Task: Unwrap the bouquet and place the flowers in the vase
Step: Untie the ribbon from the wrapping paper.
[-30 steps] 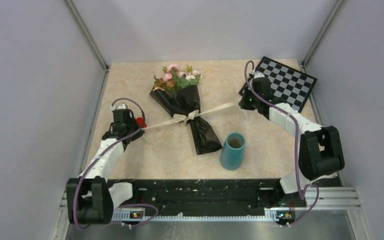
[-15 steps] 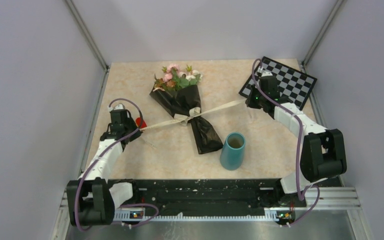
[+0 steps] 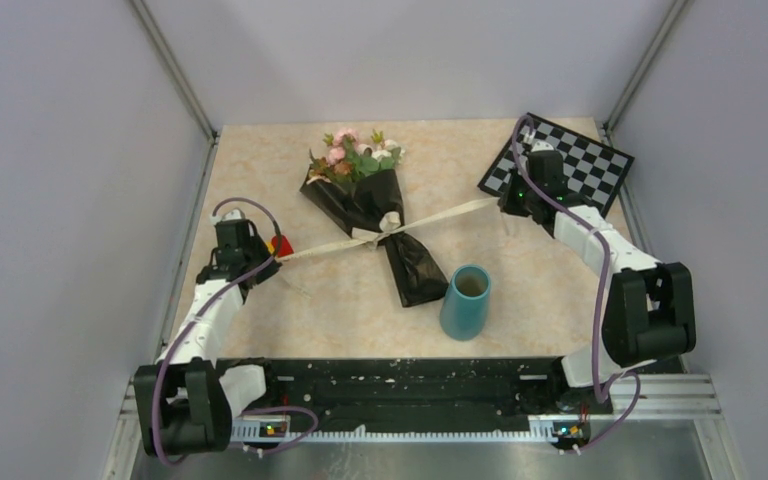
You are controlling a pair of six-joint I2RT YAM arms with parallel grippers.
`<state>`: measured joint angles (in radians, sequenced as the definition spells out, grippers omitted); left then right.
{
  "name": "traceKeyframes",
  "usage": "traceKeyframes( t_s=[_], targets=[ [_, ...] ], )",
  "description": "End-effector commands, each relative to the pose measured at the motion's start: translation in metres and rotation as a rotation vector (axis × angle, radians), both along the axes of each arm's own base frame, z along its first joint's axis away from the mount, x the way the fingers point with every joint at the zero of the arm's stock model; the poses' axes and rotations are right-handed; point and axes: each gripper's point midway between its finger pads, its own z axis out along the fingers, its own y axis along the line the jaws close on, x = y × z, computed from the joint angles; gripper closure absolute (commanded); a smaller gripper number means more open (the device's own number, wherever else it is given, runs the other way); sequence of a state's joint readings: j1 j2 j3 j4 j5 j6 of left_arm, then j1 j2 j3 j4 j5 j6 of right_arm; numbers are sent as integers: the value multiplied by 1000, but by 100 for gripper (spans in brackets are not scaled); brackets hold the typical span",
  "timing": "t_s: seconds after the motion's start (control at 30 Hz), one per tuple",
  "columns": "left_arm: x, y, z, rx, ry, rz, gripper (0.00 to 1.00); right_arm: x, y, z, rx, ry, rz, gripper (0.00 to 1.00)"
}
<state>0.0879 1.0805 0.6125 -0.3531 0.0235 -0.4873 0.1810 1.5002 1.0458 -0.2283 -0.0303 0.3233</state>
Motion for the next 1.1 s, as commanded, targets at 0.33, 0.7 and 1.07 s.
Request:
traceKeyframes(
  t_s=[0.33,0.7,1.07],
  targets=[
    [10,21,16,8,-65,65,100,21,-29,47,-1,-126,-79,100],
    [10,35,20,-5,-82,104,100,24,-40,55,0,-142,-106,100],
    [9,46,22,-24,-91,139,100,29,-54,64,-6,-160,-136,100]
  ],
)
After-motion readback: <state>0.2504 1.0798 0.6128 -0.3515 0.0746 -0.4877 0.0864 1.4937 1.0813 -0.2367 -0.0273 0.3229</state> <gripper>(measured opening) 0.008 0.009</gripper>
